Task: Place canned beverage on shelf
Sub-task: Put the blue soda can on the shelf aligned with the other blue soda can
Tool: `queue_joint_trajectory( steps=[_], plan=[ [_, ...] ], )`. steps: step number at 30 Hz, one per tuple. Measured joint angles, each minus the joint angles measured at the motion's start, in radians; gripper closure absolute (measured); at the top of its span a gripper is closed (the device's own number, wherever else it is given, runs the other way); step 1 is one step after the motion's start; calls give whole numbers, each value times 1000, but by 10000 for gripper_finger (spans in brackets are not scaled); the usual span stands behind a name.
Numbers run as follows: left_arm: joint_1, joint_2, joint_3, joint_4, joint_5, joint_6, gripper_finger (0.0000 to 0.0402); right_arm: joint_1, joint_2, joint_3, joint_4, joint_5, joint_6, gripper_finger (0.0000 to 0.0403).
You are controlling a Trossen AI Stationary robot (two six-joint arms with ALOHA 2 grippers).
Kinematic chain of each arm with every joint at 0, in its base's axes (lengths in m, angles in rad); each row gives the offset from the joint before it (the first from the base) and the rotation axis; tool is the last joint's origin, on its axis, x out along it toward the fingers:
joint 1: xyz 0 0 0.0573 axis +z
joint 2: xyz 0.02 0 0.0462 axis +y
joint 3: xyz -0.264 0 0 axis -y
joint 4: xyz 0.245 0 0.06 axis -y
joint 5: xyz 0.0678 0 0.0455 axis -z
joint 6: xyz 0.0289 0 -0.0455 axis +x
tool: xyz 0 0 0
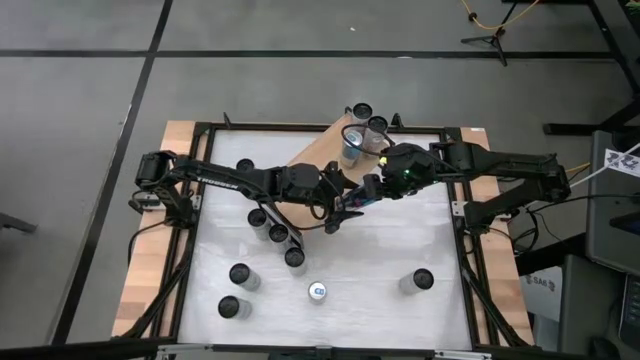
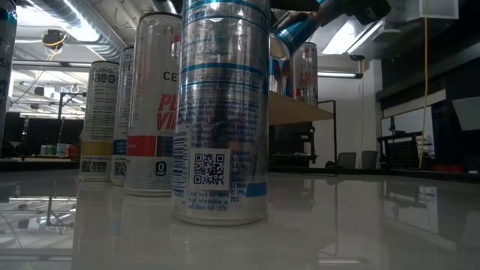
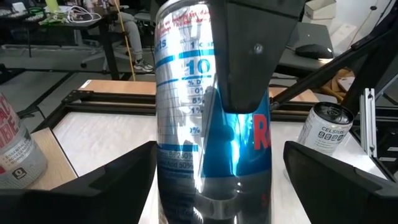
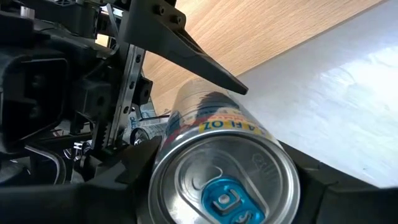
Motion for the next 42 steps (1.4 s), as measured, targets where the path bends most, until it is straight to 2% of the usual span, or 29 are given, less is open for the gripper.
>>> queue_joint_trajectory(
  steps=[20, 42],
  plan=[
    [4, 0, 0, -1, 0, -1, 179, 0, 0, 0, -1, 0, -29, 168],
    [5, 0, 0, -1, 1, 2, 183, 0, 0, 0, -1, 0, -26, 168]
  ],
)
